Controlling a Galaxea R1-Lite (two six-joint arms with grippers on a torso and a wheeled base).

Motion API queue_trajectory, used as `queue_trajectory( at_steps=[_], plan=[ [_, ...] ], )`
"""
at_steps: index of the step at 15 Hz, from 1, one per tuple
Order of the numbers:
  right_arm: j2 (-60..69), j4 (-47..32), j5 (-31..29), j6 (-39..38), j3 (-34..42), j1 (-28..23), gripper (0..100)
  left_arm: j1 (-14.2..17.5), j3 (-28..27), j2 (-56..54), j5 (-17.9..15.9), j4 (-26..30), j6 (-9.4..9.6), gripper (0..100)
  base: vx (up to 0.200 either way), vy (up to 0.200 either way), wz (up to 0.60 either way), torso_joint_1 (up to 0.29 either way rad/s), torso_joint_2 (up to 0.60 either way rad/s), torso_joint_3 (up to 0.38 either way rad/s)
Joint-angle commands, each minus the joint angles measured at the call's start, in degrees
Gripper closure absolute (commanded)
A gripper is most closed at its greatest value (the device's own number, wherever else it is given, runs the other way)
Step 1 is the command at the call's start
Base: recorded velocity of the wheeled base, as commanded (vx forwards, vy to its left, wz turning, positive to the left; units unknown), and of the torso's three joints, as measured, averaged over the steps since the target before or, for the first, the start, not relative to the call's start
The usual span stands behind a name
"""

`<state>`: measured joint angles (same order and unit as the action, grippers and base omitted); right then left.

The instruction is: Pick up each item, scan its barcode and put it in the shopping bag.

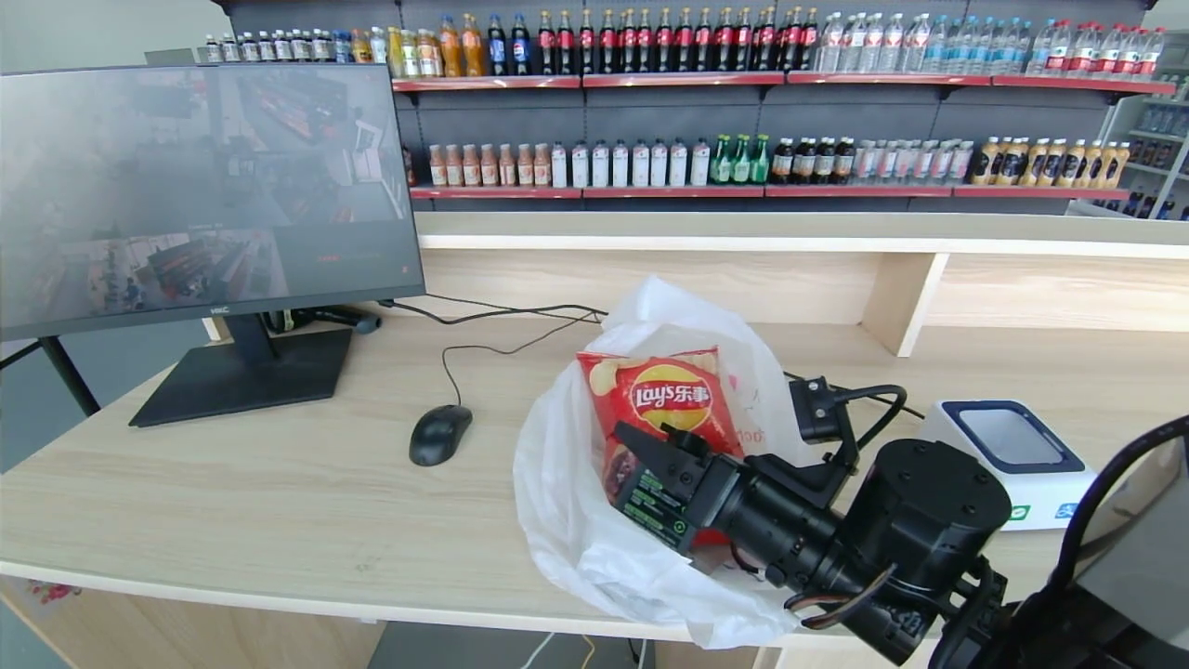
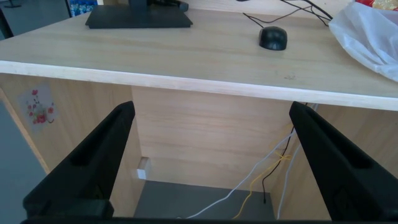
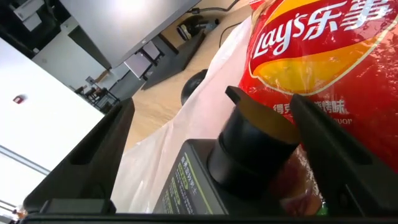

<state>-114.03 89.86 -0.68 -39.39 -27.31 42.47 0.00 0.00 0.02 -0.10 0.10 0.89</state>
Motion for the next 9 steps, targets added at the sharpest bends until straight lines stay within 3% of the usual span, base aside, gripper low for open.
queue_trajectory(
  at_steps=[1,9],
  plan=[
    [0.12,0.14,-0.02,-0.08,-0.03,-0.55,0,0.0,0.0,-0.02,0.01,-0.01,-0.01,0,0.0,0.0,0.0,0.0,0.0,0.0],
    [2.85,0.14,-0.2,4.14,-0.03,-2.57,0,0.0,0.0,-0.02,0.01,-0.01,-0.01,0,0.0,0.0,0.0,0.0,0.0,0.0]
  ],
)
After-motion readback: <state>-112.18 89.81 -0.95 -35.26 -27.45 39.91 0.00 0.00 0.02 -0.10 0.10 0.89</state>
